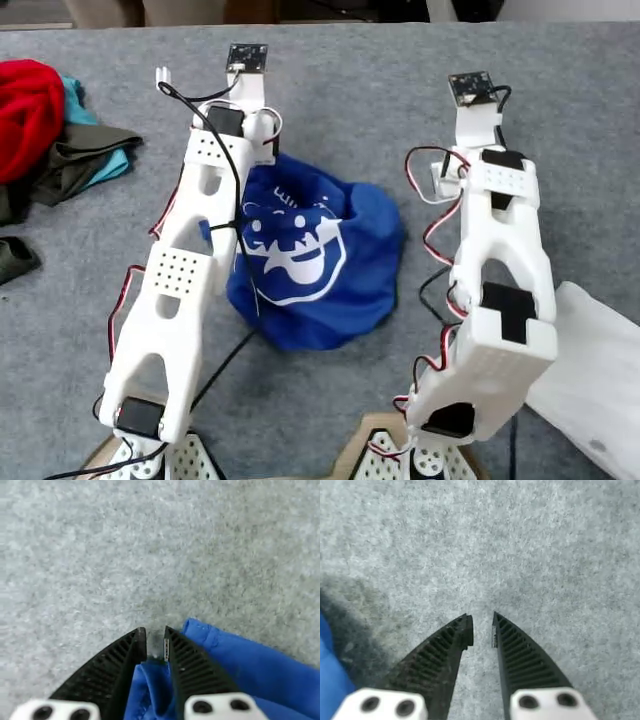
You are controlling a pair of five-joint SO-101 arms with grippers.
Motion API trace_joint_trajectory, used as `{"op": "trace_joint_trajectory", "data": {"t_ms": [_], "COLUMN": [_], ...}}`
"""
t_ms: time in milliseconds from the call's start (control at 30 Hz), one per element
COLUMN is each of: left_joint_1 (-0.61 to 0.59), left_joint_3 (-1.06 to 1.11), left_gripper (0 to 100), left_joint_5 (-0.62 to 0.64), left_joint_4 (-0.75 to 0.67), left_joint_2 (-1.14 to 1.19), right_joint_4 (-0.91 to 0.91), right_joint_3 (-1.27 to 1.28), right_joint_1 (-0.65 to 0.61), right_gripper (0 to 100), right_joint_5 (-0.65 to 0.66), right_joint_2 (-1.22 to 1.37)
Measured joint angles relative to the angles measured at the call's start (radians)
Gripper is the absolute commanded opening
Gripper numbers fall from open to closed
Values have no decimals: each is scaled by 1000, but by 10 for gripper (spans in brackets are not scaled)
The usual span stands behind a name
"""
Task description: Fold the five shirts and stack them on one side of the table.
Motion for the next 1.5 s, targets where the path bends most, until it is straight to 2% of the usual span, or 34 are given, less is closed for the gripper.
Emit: {"op": "trace_joint_trajectory", "data": {"t_ms": [333,700,800,900,1133,1300,1500], "left_joint_1": [60,66,66,61,55,58,58], "left_joint_3": [-60,-15,-9,-9,-32,-160,-183], "left_gripper": [75,76,134,165,75,74,71], "left_joint_5": [0,0,-2,-2,-2,-2,-2], "left_joint_4": [2,-189,-203,-173,-80,64,87], "left_joint_2": [0,80,86,86,83,87,103], "right_joint_4": [0,0,0,0,0,0,0], "right_joint_3": [-6,-6,-6,-6,-6,-6,-6], "right_joint_1": [0,0,0,0,0,0,0], "right_gripper": [83,83,83,83,83,83,83], "right_joint_5": [0,0,0,0,0,0,0], "right_joint_2": [0,0,0,0,0,0,0]}}
